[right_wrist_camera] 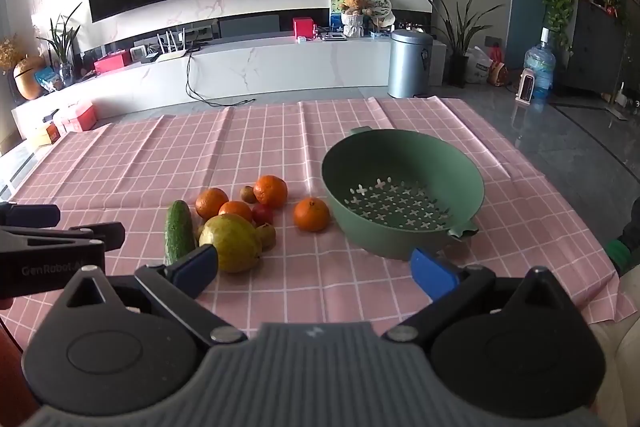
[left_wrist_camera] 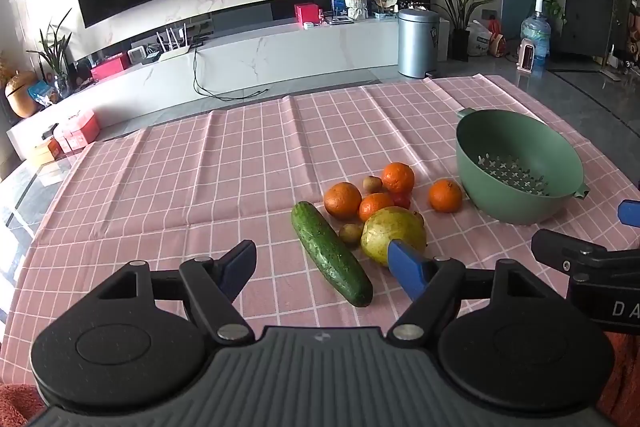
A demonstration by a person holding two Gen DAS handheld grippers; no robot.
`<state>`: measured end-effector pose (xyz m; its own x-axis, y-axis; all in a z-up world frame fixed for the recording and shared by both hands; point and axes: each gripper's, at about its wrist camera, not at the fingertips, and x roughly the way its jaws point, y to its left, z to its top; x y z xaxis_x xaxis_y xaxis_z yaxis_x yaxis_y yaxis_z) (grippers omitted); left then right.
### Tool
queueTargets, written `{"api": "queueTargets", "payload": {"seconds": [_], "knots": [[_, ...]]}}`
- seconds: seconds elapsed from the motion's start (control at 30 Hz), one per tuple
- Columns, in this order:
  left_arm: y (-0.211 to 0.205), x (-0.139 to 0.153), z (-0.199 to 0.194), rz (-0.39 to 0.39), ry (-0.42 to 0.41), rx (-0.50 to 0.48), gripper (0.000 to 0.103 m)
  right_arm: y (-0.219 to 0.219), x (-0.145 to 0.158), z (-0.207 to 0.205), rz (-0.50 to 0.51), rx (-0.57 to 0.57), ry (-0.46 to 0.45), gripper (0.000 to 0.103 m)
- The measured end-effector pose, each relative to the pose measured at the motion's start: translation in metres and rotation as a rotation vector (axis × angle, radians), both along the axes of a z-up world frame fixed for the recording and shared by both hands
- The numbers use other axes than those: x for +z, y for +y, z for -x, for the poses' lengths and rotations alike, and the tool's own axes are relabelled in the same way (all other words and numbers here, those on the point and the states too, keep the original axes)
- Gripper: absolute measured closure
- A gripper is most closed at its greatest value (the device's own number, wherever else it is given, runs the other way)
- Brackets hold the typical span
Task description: Organize fruits
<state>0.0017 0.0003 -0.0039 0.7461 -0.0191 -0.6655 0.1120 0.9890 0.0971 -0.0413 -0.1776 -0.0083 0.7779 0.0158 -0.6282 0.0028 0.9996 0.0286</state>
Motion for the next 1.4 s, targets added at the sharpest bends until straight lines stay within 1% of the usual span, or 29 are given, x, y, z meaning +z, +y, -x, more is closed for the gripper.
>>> {"api": "queueTargets", "payload": {"seconds": [0.93,1.0,1.4], "knots": [[-0.002,-0.0042,0.0021,0.0,0.012,0.009,0.015,0.0031,-0.0003,-0.0004,0.017,0.012,0.012,0.004],[0.0036,-0.0026,-0.0009,0.003,0.017,0.008,0.015,0.004,-0.0005,-0.0006,0.018,0.012,0.013,0.004],[0.0038,-0.0028,0.0001,0.003,0.018,0.011,0.015,0.0057,-0.0018,-0.0008,0.021,0.016,0.022,0.004]]}}
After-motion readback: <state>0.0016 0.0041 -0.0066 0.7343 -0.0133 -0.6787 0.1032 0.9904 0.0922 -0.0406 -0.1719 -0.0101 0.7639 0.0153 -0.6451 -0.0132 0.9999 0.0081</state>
